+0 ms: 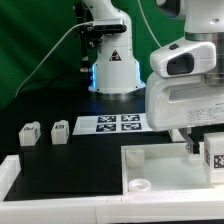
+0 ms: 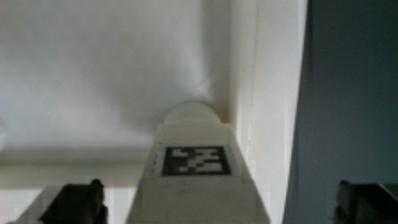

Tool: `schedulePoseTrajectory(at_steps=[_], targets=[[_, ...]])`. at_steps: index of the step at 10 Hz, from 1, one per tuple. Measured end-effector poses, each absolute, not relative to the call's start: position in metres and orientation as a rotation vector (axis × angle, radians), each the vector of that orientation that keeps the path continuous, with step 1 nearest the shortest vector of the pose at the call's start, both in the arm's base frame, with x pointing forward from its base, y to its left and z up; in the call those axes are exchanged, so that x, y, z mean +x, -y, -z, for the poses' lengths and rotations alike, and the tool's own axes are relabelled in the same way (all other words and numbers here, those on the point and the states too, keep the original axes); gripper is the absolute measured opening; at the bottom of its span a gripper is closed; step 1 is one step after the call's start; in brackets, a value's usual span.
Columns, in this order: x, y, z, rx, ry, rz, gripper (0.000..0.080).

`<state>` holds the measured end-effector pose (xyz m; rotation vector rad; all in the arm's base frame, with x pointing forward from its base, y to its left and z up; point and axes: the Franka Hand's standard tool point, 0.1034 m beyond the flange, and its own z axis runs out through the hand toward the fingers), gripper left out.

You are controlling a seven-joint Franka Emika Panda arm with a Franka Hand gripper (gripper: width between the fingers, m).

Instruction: Assemble one leg

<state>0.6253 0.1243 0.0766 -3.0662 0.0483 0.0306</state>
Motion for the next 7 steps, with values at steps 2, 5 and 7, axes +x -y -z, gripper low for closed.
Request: schedulePoseTrajectory(at_steps=[2, 5, 7], targets=[[0.6251, -0.1250, -0.0764, -3.060, -0.161, -0.036, 0.0411], [0.6247, -0.1238, -0.0757, -3.013, -0.574, -0.054, 0.0300], [0.6268, -0.1233, -0.0742, -2.893, -0.939, -0.082, 0.0299]])
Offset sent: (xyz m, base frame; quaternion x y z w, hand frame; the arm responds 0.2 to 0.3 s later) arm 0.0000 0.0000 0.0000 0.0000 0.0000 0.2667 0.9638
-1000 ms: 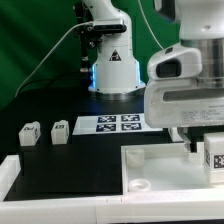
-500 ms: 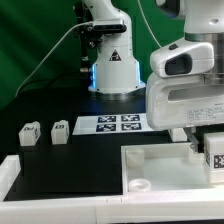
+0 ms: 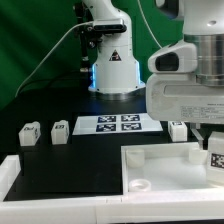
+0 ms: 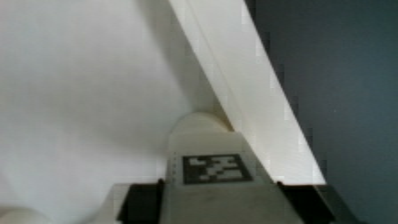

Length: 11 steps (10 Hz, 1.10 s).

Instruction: Assemble one leg

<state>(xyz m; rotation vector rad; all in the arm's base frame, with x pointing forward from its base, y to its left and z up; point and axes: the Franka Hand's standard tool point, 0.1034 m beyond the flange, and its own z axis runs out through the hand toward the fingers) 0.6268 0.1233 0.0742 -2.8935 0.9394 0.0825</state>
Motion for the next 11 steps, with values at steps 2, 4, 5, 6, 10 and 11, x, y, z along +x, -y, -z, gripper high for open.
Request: schedulePoseTrajectory(at_steps=[2, 4, 5, 6, 10, 11], targets=[[0.628, -0.124, -0.073, -2.720, -1.322, -0.107, 0.0299], [0.630, -0.125, -0.073, -2.498, -1.655, -0.108, 0.0299], [0.630, -0.125, -0.072, -2.357, -1.816, -0.100, 0.0299], [0.629, -0.128, -0.071, -2.224, -1.942, -0.094, 0.0299], [0.628, -0.133, -0.070, -2.149, -2.000, -0.090, 0.0299], [0.628, -0.134, -0.069, -2.151, -1.998, -0.091, 0.0504]])
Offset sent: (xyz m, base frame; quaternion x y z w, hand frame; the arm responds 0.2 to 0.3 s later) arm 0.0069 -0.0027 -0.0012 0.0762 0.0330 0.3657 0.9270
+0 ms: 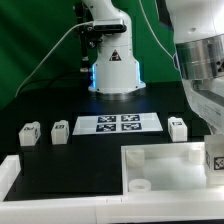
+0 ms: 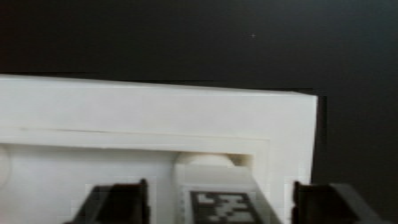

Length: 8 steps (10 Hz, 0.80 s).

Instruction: Assemble one leg

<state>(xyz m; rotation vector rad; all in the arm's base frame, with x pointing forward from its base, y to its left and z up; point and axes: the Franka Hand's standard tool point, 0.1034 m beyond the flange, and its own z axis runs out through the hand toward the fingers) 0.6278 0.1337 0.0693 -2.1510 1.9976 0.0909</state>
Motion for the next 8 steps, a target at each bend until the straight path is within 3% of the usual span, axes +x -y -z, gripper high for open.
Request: schedulePoseTrajectory(at_steps=[1, 2, 3, 8], targets=[[0.6235, -0.1329, -0.0675, -2.268, -1.883, -0.105, 0.0504], [0.6203, -0.1296, -0.0664, -2.471, -1.631, -0.101, 0.0618], [0.6176, -0.1282, -0.0664, -2.616, -1.431, -0.108, 0.0640], [0.6194, -0.1245, -0.0678, -2.947, -0.609, -0.048, 0.0649]])
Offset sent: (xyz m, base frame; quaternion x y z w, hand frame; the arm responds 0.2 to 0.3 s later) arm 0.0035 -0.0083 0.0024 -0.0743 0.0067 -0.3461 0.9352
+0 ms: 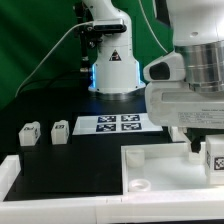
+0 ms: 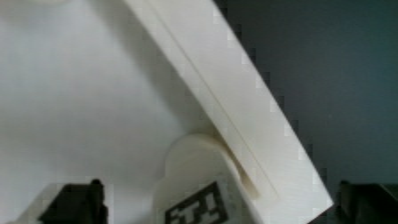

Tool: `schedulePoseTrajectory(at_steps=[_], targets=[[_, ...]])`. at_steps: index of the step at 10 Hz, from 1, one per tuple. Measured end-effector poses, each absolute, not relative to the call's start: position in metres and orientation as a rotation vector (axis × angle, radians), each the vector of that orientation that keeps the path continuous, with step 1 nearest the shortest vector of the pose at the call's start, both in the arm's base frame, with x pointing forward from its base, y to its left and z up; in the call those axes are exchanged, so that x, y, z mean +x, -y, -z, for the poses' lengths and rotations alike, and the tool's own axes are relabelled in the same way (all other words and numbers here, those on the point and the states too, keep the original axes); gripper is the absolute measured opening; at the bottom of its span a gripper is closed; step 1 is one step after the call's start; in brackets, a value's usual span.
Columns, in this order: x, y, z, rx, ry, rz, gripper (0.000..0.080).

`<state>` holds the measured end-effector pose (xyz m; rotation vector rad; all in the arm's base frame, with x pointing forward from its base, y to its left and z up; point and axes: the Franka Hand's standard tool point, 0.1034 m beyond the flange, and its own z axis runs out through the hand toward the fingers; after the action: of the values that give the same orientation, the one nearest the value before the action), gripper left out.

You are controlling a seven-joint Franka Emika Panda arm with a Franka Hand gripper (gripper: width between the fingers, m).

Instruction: Assemble one leg

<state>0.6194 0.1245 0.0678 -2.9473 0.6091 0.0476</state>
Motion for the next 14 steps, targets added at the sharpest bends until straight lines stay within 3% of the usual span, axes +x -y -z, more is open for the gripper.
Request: schedulePoseTrajectory(at_steps=[3, 5, 7, 8, 9, 14], targets=[[0.635, -0.120, -0.081, -3.090, 0.068, 0.048, 0.0649], [0.635, -0.121, -0.080, -3.085, 0.006, 0.042, 0.0649], [0.634, -0.122, -0.080, -3.075, -0.182, 0.036, 0.0397], [0.635, -0.121, -0.080, -3.063, -0.325, 0.032, 0.0397], [0.634, -0.120, -0.080, -3.046, -0.457, 0.027, 0.0297], [0.635, -0.117, -0.079, -2.815, -1.217, -0.004, 0.0297]])
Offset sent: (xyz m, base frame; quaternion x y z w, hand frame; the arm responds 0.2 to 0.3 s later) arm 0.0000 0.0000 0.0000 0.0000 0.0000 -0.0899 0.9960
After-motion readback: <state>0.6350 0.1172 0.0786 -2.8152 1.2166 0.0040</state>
